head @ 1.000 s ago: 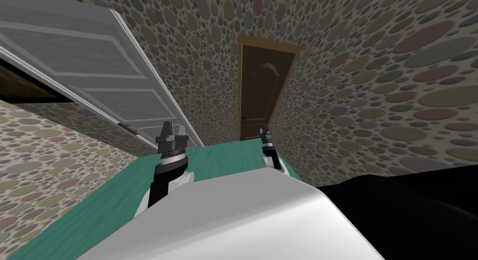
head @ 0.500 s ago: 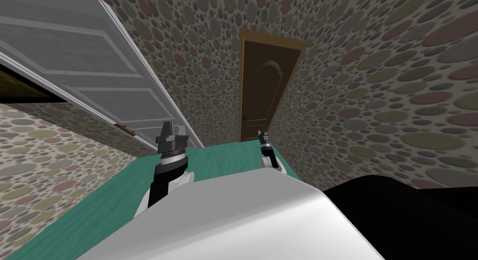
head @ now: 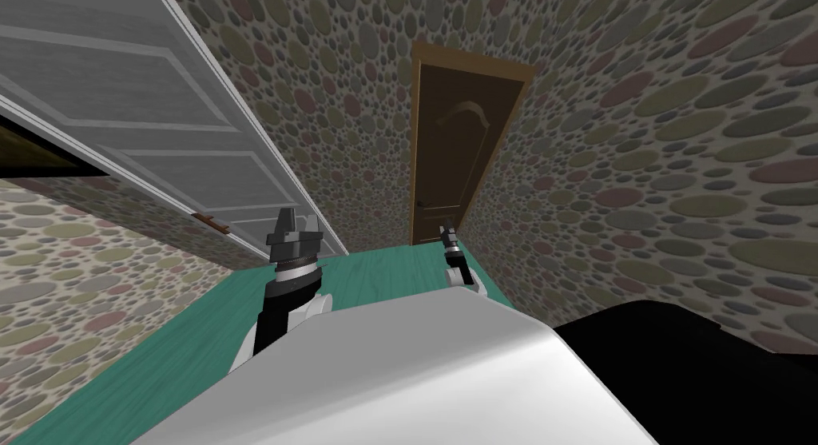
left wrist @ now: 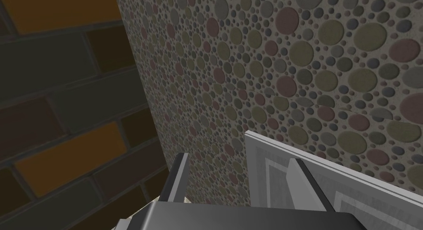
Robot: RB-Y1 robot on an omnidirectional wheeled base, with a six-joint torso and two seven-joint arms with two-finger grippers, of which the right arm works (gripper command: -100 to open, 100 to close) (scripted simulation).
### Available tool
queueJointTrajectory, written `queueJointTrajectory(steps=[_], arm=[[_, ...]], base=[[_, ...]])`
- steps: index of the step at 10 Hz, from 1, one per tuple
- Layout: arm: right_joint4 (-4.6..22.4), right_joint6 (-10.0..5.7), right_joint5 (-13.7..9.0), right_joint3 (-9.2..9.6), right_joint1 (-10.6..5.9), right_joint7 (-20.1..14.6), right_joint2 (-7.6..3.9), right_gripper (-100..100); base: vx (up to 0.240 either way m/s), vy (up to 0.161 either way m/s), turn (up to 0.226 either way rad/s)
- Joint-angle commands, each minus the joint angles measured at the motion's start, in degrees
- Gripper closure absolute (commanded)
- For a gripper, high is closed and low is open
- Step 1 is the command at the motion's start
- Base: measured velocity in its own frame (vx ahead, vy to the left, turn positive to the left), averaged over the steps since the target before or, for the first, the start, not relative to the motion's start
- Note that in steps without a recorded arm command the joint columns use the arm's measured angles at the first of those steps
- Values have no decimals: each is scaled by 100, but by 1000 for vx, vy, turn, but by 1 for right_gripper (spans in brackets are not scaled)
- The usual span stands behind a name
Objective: Pull the door open
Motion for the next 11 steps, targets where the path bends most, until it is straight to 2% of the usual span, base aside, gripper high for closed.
queueJointTrajectory(steps=[1, 11], arm=[[267, -44, -29, 4, -115, -19, -58, -100], [1773, -262, -194, 76, -698, -107, -382, -100]], base=[[113, -26, 19], [96, -20, 27]])
